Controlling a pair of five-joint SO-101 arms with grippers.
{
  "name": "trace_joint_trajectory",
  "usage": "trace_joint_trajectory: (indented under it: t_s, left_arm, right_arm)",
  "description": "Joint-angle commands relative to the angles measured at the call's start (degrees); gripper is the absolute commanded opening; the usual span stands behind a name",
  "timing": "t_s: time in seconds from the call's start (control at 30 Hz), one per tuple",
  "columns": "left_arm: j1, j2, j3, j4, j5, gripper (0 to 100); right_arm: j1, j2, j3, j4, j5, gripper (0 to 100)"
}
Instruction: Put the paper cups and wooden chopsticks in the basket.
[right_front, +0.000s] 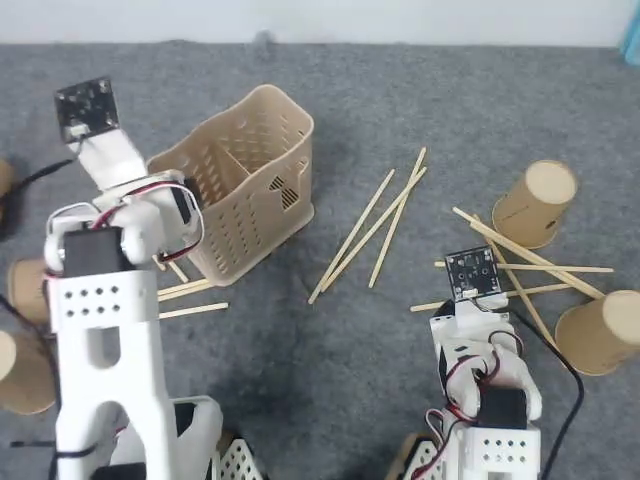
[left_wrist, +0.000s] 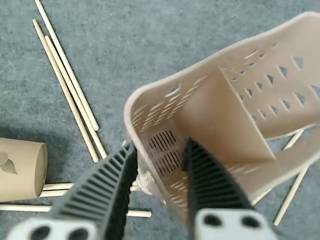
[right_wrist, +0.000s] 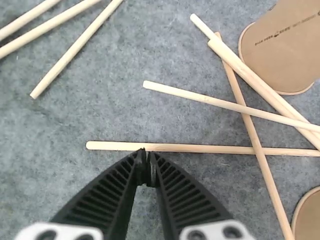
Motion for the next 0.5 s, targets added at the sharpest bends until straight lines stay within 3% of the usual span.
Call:
trace_joint_trajectory:
  t_s: [0.0,0.3,0.47]
  left_arm:
    - [3.60,0.26,-1.45,-3.08,-7.21,0]
    - [11.60,-0.09,0.66,-4.57,-22.42,1]
    - [14.95,-0.09,0.84,-6.33,-23.30,1]
  right_arm:
    - [0.66,-0.75,-0.18,-1.01,0.53,0.6]
    - [0.66,-0.75,-0.18,-0.92,0.53,0.6]
    - [0.66,-0.75,-0.18,-0.92,0.53,0.6]
